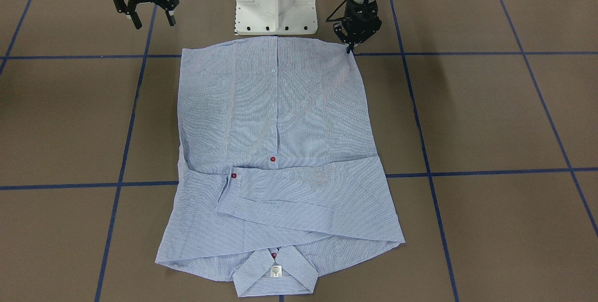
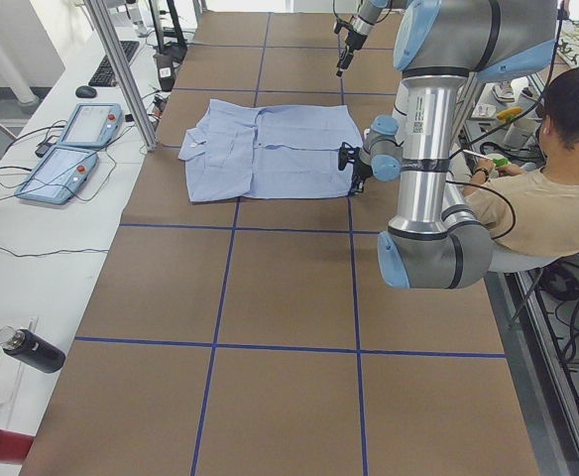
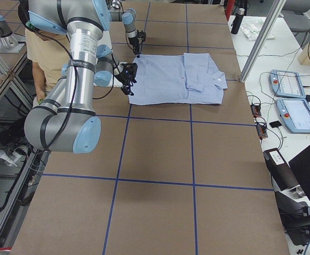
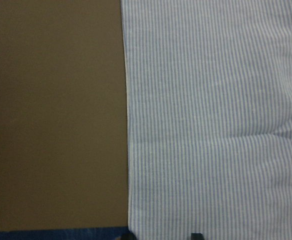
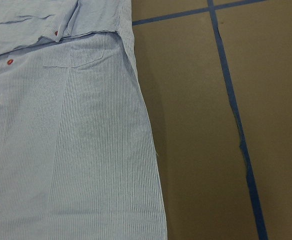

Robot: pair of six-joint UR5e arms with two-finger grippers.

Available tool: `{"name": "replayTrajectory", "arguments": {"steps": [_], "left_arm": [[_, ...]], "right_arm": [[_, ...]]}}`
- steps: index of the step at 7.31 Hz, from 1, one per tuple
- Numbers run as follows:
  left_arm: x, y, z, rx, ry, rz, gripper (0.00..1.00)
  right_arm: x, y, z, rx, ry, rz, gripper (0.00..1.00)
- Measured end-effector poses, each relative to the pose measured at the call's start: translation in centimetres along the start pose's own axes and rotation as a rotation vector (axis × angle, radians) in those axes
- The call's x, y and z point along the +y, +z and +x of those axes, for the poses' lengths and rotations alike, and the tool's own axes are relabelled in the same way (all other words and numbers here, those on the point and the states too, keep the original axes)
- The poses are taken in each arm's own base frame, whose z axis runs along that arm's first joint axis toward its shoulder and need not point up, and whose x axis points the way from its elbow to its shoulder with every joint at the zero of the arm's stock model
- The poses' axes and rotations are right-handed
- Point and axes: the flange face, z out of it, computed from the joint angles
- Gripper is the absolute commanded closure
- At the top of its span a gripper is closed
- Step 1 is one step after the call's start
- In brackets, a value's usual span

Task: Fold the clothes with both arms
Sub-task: 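Close both grippers on the hem corners nearest the robot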

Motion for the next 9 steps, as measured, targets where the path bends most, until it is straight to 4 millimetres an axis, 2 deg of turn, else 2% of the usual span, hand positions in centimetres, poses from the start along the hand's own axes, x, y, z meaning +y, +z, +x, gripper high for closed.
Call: {"name": "replayTrajectory", "arguments": {"steps": [3, 6, 7, 8, 9], "left_arm": [[-0.4, -1.5, 0.7, 0.033, -0.016, 0.003, 1.0], [-0.6, -1.9, 1.1, 0.043, -0.058, 0.006, 1.0], [-0.6, -2.0, 1.3, 0.048, -0.068, 0.006, 1.0], [-0.7, -2.1, 1.4, 0.054, -0.074, 0.007, 1.0], [-0.7, -2.2, 1.6, 0.064, -0.082, 0.008, 1.0]], "right_arm": [[0.4, 0.9, 0.4, 0.012, 0.008, 0.016, 0.0], [2.6, 4.4, 1.7, -0.029, 0.042, 0.035, 0.03], [3.4, 5.8, 2.6, -0.056, 0.05, 0.043, 0.14], [4.2, 6.8, 3.3, -0.059, 0.055, 0.044, 0.37], [5.0, 7.5, 3.8, -0.054, 0.064, 0.043, 0.45]]}}
